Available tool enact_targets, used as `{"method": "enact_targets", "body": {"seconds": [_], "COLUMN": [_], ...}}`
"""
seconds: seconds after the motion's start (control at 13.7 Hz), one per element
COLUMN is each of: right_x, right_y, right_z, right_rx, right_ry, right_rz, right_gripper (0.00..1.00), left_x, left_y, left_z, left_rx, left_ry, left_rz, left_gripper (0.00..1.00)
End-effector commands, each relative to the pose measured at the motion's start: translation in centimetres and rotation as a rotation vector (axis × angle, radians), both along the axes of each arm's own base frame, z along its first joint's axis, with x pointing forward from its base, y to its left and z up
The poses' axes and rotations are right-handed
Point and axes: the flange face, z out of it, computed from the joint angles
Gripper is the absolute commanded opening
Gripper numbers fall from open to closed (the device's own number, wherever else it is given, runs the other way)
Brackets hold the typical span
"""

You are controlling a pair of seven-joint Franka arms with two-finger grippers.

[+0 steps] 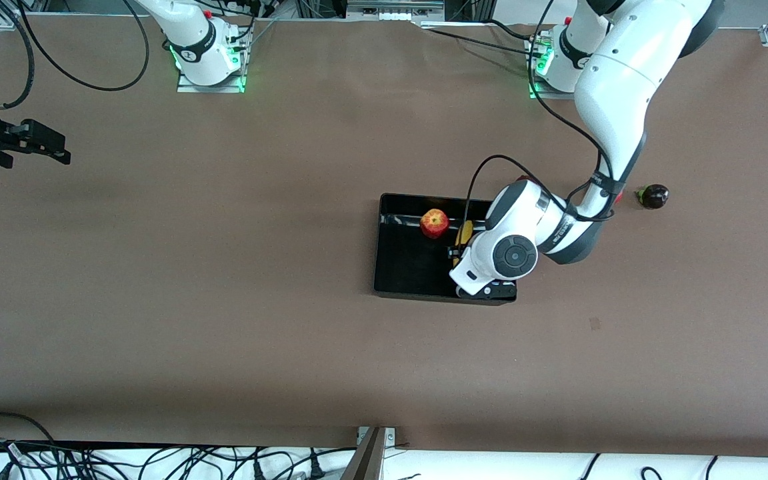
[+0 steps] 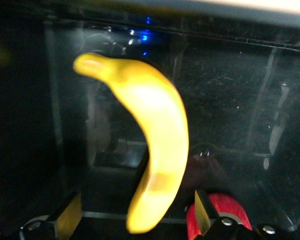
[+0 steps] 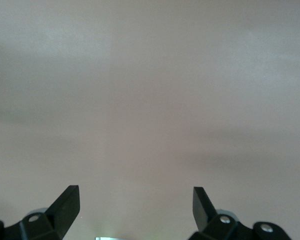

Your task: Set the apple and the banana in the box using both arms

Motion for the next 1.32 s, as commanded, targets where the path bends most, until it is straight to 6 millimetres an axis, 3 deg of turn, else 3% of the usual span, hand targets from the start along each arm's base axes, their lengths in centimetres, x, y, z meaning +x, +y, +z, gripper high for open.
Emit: {"method": "enact_targets", "body": {"seconds": [0.0,0.29,0.59,0.73,1.02,1.24], "right_x": [-0.5,-0.4,-0.5,-0.4,-0.4,-0.4], "right_y": [-0.4,-0.4,-0.4,-0.3,-0.2,-0.4], "right_z": [0.2,0.3,0.2,0.3,0.2,0.0], "right_rx": [-0.007,-0.007,-0.007,-0.007,-0.006,-0.006], "right_ry": [0.002,-0.001,0.0,-0.003,-0.003,0.005], "right_rz": [0.009,0.007,0.003,0.001,-0.001,-0.002], "right_gripper": [1.0,1.0,1.0,1.0,1.0,1.0], "left_x": [0.7,1.3,0.2,-1.1,-4.1,-8.0], "left_y": [1.5,6.9,12.5,15.3,23.9,28.0], "left_z": [5.7,16.1,24.8,28.5,36.5,39.9], "left_rx": [-0.002,0.006,0.031,0.044,0.002,-0.001], "left_ry": [0.007,-0.065,-0.118,-0.137,-0.221,-0.24], "left_rz": [0.021,0.076,0.103,0.07,0.121,0.074], "left_gripper": [1.0,1.0,1.0,1.0,1.0,1.0]}}
